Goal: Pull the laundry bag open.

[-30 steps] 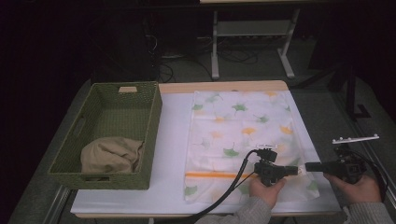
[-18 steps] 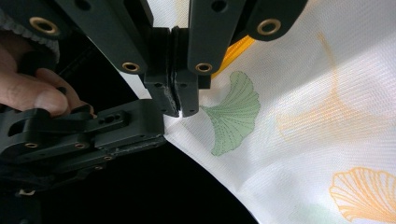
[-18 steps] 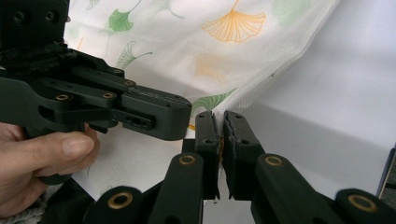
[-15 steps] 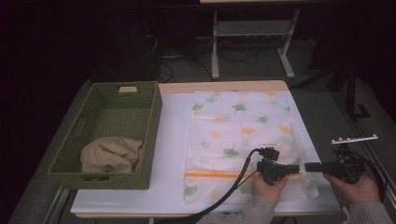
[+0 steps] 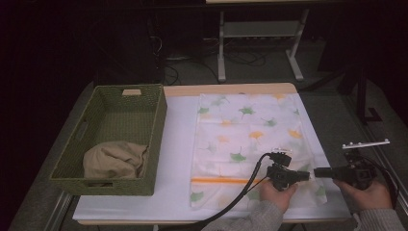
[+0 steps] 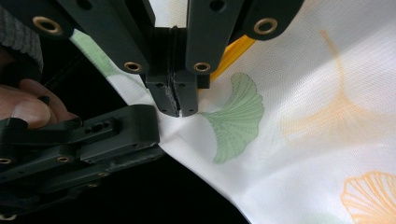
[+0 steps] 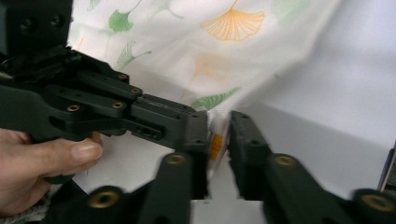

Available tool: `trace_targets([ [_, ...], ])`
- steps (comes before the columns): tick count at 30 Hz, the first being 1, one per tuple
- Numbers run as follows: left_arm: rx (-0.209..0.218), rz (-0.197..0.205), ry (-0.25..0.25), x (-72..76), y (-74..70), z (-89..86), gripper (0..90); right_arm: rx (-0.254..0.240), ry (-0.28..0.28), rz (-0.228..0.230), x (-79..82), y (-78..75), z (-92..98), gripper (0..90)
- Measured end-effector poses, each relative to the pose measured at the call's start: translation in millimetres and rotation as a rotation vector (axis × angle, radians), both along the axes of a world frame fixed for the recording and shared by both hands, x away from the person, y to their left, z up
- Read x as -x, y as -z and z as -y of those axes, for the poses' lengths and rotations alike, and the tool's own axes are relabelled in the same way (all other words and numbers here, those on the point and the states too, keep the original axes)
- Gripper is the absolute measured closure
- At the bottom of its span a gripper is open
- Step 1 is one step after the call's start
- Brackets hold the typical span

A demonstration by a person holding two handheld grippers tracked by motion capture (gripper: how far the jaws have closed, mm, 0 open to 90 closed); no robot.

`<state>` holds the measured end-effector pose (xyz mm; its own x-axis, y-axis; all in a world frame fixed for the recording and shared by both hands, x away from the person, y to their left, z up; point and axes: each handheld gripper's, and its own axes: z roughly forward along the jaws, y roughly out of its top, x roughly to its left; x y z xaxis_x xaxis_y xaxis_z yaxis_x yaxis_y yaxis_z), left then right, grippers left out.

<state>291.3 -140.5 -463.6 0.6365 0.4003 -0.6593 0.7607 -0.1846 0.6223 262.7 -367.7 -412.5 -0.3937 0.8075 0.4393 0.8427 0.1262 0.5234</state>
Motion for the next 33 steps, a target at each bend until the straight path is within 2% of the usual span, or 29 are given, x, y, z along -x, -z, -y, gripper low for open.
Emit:
trace_targets([
  [2, 0.009, -0.004, -0.002, -0.8, -2.3, -1.6, 89.7, -0.014, 0.007, -0.007, -1.1, 0.9, 0.0, 70.6],
  [7, 0.005, -0.001, 0.004, -1.2, -3.6, -2.5, 89.8, -0.022, 0.001, -0.022, -3.0, 4.1, -2.4, 71.1],
  [8, 0.005, -0.003, 0.007, -1.2, -3.0, -2.1, 89.7, -0.017, -0.006, -0.028, -3.1, 4.5, -4.6, 75.8],
  [9, 0.003, -0.006, 0.009, -1.5, -2.3, -1.7, 89.7, -0.017, -0.006, -0.028, -3.1, 4.5, -4.6, 75.8],
  [10, -0.002, -0.01, 0.013, -2.0, -1.3, -1.4, 89.8, -0.011, -0.018, -0.034, -2.6, 4.4, -7.3, 81.5],
  [12, -0.009, -0.008, 0.015, -1.9, -1.5, -1.3, 89.9, 0.002, -0.024, -0.035, -2.8, 4.5, -8.1, 82.8],
  [15, -0.011, -0.003, 0.02, -2.7, -1.9, -2.0, 89.9, 0.005, -0.022, -0.039, -2.7, 4.5, -7.7, 83.3],
  [17, -0.004, -0.019, 0.022, -4.1, -1.5, -2.6, 90.0, 0.007, -0.021, -0.038, -2.6, 4.4, -7.4, 83.5],
  [25, -0.026, -0.007, 0.03, -4.0, -3.8, -4.8, 90.0, 0.01, -0.02, -0.036, -2.1, 4.5, -5.7, 83.7],
  [33, -0.048, 0.002, 0.035, -2.9, -6.7, -11.3, 90.0, 0.035, -0.017, -0.034, -2.0, 2.9, -7.4, 83.8],
])
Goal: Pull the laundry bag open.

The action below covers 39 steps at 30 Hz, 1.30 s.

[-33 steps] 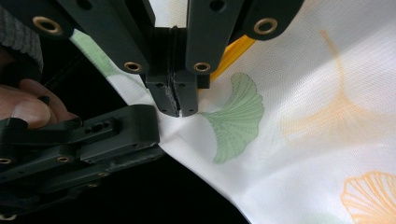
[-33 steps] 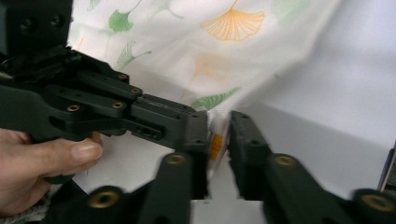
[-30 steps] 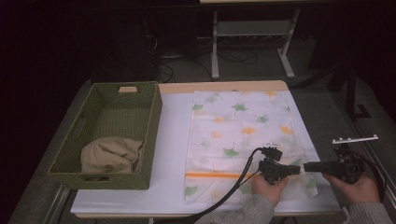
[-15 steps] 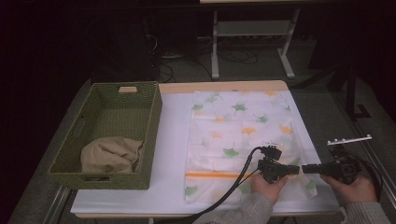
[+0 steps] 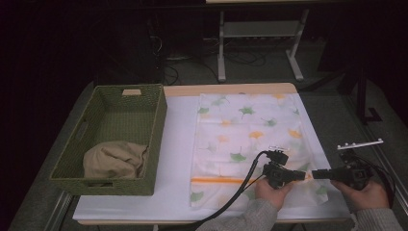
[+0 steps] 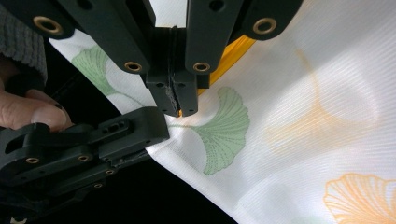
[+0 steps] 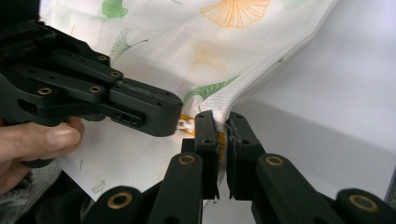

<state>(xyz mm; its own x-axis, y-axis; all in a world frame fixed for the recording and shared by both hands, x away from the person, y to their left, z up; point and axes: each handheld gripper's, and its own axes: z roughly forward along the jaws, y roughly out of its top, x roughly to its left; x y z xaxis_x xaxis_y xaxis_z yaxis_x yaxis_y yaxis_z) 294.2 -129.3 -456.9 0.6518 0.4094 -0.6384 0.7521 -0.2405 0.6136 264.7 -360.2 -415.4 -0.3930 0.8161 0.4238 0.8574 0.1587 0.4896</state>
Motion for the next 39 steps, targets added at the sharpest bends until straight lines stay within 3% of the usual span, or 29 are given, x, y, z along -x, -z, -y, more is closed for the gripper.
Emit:
trace_targets([
  [5, -0.02, 0.014, 0.011, 0.1, -2.4, -8.0, 90.0, 0.018, 0.009, -0.003, 0.1, 0.9, 0.6, 83.8],
  [15, -0.02, 0.03, 0.008, 0.9, -5.0, -18.6, 90.0, 0.03, 0.003, -0.007, -0.4, 1.2, -2.1, 83.8],
  [21, -0.015, 0.016, 0.011, 0.7, -5.5, -22.9, 90.0, 0.032, 0.004, -0.014, -0.7, 1.9, -2.0, 83.8],
  [39, -0.04, 0.029, 0.011, -2.6, -9.4, -46.6, 89.7, 0.053, 0.008, -0.015, -1.9, 3.7, -1.6, 83.9],
])
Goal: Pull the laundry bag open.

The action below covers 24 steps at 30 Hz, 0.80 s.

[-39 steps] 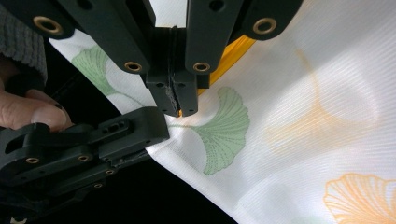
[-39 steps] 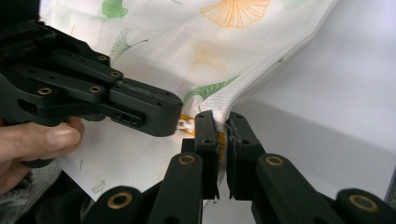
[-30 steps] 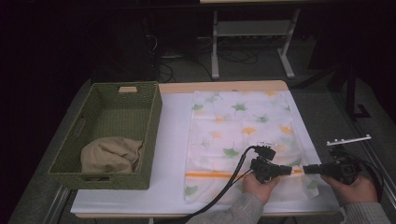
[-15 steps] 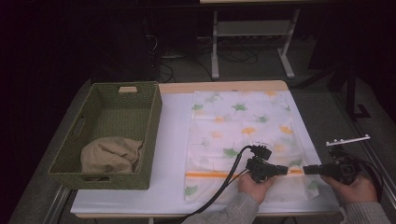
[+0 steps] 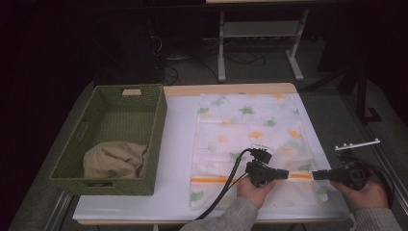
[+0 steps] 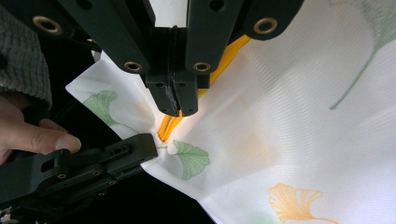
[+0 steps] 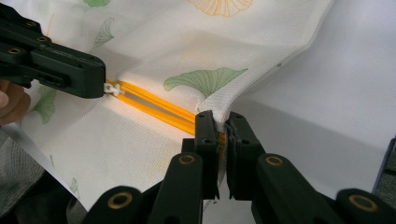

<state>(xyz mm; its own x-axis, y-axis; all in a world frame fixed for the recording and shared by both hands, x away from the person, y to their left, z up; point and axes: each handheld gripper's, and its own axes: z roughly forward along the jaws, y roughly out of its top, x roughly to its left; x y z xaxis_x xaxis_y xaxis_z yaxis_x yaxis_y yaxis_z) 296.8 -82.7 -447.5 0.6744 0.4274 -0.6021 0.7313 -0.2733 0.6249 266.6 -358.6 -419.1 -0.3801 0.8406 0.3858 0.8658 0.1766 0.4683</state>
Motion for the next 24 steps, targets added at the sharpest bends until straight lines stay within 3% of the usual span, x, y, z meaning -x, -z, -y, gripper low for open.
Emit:
trace_targets([
  [9, -0.018, 0.012, 0.015, -0.5, 0.0, -7.6, 89.9, 0.002, 0.006, -0.005, 0.5, 1.1, 2.5, 83.9],
  [24, -0.043, -0.003, 0.008, -2.6, -1.0, -29.1, 89.8, 0.009, 0.012, -0.012, -0.4, 4.7, 3.3, 83.9],
])
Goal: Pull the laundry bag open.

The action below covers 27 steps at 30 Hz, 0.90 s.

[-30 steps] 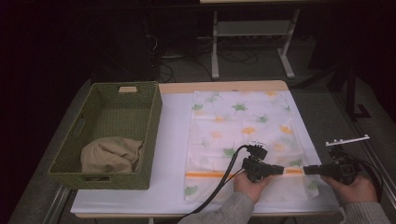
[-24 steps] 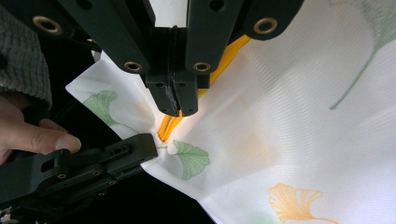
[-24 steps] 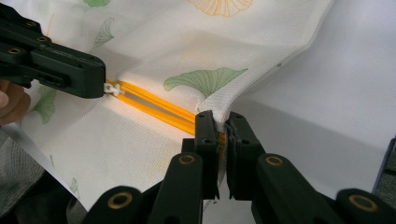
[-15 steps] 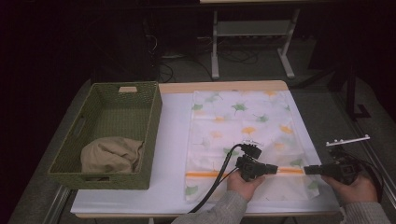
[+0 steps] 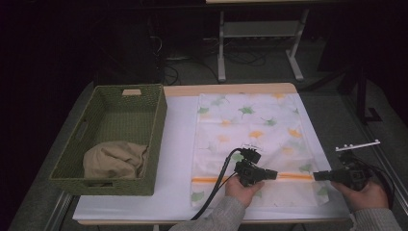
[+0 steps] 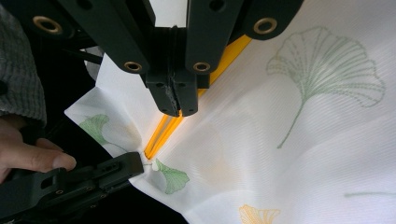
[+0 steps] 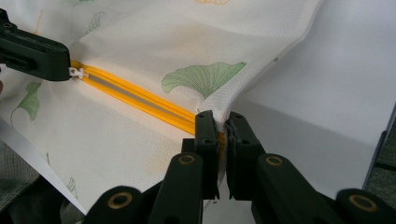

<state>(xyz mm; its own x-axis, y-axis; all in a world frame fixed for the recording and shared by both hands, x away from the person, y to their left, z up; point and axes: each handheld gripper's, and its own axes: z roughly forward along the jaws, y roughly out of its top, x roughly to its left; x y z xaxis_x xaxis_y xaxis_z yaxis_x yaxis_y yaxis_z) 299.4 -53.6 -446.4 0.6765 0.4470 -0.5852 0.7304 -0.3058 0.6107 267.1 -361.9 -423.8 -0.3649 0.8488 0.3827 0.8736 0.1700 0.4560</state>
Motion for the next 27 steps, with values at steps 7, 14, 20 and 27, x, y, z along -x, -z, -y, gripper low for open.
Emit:
trace_targets([
  [7, -0.005, -0.003, 0.001, -0.3, -0.6, -6.4, 89.9, 0.003, 0.002, 0.0, 0.4, 0.2, 0.6, 83.9],
  [14, -0.01, -0.005, -0.003, -0.5, -1.3, -17.6, 89.9, 0.011, 0.002, -0.005, 0.6, 1.5, 0.7, 83.9],
  [20, -0.007, -0.01, -0.019, 0.5, -0.7, -25.7, 89.9, 0.012, 0.003, -0.003, 0.8, 1.6, 0.8, 83.9],
  [27, -0.01, -0.008, -0.033, 0.9, -1.2, -35.3, 89.9, 0.018, 0.006, -0.004, 0.9, 1.8, 0.9, 83.9],
])
